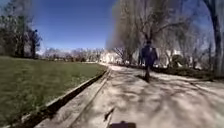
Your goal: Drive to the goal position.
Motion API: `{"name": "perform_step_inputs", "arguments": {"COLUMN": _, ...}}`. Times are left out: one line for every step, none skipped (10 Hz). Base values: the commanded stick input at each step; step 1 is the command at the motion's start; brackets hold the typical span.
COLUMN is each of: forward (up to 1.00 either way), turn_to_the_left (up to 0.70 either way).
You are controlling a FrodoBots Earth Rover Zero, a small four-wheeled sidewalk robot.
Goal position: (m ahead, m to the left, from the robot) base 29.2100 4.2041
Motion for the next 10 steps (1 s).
{"name": "perform_step_inputs", "arguments": {"forward": 0.96, "turn_to_the_left": -0.13}}
{"name": "perform_step_inputs", "arguments": {"forward": 0.96, "turn_to_the_left": -0.06}}
{"name": "perform_step_inputs", "arguments": {"forward": 0.96, "turn_to_the_left": -0.15}}
{"name": "perform_step_inputs", "arguments": {"forward": 0.96, "turn_to_the_left": -0.11}}
{"name": "perform_step_inputs", "arguments": {"forward": 0.96, "turn_to_the_left": -0.04}}
{"name": "perform_step_inputs", "arguments": {"forward": 0.96, "turn_to_the_left": -0.19}}
{"name": "perform_step_inputs", "arguments": {"forward": 0.96, "turn_to_the_left": -0.30}}
{"name": "perform_step_inputs", "arguments": {"forward": 0.96, "turn_to_the_left": -0.26}}
{"name": "perform_step_inputs", "arguments": {"forward": 0.96, "turn_to_the_left": -0.26}}
{"name": "perform_step_inputs", "arguments": {"forward": 0.96, "turn_to_the_left": -0.26}}
